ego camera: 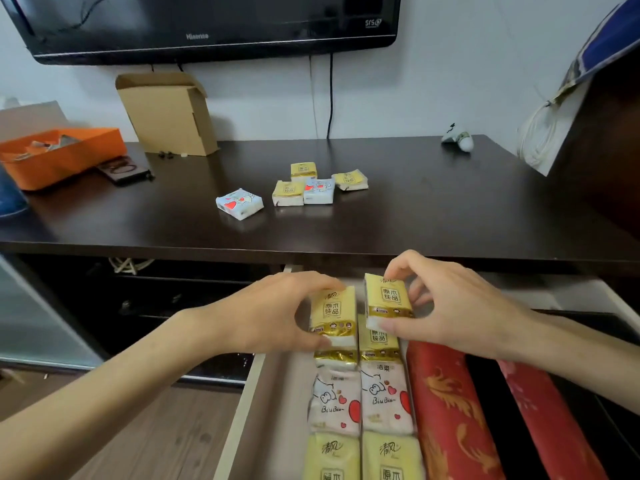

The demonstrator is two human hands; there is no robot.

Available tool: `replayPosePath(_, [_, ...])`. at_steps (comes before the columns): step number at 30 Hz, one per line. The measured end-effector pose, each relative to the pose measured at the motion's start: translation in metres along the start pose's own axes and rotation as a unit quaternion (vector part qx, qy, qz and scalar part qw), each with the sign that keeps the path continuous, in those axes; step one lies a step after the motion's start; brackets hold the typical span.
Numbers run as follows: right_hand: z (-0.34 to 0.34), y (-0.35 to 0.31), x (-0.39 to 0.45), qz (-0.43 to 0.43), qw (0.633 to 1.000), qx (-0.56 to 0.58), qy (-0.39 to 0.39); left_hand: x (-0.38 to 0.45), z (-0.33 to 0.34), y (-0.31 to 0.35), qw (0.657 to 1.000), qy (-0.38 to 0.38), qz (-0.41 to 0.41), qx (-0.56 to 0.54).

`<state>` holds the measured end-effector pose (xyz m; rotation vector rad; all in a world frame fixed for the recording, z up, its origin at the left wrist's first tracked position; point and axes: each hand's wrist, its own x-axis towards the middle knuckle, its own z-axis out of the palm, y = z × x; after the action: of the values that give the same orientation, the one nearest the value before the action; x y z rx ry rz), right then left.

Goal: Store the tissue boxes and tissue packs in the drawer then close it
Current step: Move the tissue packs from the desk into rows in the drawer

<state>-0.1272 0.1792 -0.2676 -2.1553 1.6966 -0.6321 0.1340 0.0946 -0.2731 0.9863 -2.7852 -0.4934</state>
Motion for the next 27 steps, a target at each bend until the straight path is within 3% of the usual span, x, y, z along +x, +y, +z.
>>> replayPosePath(8, [0.025, 0.004, 0.011, 0.070, 0.990, -0.092, -0.086, 0.015, 0.028, -0.004, 0.996, -0.026, 0.028, 0.086])
replayPosePath(20, [0.026, -0.009, 0.013, 0.073, 0.980, -0.118, -0.144, 0.013, 0.038, -0.011, 0.997, -0.029, 0.040, 0.062])
replayPosePath(23, [0.017, -0.016, 0.009, 0.075, 0.980, -0.125, -0.133, 0.012, 0.033, -0.010, 0.998, -0.025, 0.046, 0.021])
replayPosePath(27, [-0.011, -0.028, 0.018, 0.043, 0.991, -0.117, -0.039, 0.009, 0.003, -0.011, 0.998, 0.037, 0.049, -0.009])
